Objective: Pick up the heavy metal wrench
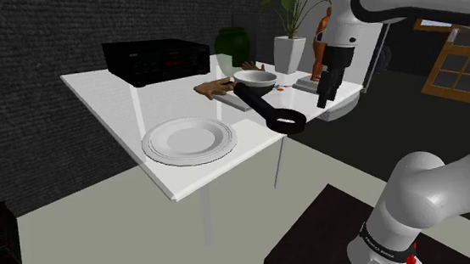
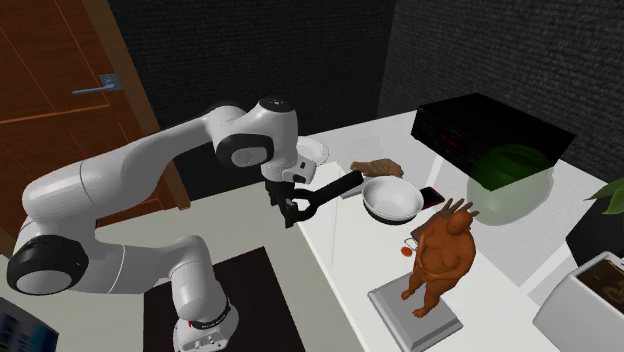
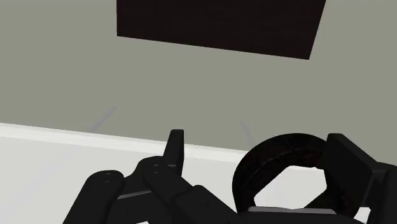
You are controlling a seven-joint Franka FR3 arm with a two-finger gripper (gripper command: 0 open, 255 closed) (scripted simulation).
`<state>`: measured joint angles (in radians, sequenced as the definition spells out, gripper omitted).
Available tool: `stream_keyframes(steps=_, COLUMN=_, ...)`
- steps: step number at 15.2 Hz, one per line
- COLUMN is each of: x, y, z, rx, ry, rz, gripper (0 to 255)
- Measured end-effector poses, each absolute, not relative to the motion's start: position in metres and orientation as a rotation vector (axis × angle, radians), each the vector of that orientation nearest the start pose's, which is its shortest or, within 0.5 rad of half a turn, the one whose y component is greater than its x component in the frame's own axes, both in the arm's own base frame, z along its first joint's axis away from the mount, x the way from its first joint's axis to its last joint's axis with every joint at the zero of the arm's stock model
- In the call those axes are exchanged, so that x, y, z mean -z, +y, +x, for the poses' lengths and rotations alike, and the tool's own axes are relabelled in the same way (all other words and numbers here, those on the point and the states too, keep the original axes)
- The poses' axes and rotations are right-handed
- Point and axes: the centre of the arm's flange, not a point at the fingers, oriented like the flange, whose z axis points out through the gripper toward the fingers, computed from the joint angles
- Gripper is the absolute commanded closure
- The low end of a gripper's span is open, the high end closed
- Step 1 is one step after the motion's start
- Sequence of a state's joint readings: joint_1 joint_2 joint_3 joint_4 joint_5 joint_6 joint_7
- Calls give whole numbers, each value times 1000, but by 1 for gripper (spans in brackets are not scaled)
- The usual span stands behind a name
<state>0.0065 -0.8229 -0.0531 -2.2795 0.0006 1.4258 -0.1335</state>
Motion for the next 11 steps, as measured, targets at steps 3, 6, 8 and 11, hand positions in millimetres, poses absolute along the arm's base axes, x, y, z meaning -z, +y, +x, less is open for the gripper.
stream_keyframes(steps=3, x=-620, y=-12, z=291, rx=0, ry=-135, rz=-3098, gripper=0)
stream_keyframes(steps=6, x=-617, y=5, z=310, rx=107, ry=-72, rz=-3104, gripper=0)
stream_keyframes(steps=8, x=-618, y=14, z=328, rx=185, ry=-26, rz=-3104, gripper=0)
stream_keyframes(steps=11, x=-616, y=29, z=353, rx=302, ry=43, rz=-3100, gripper=0)
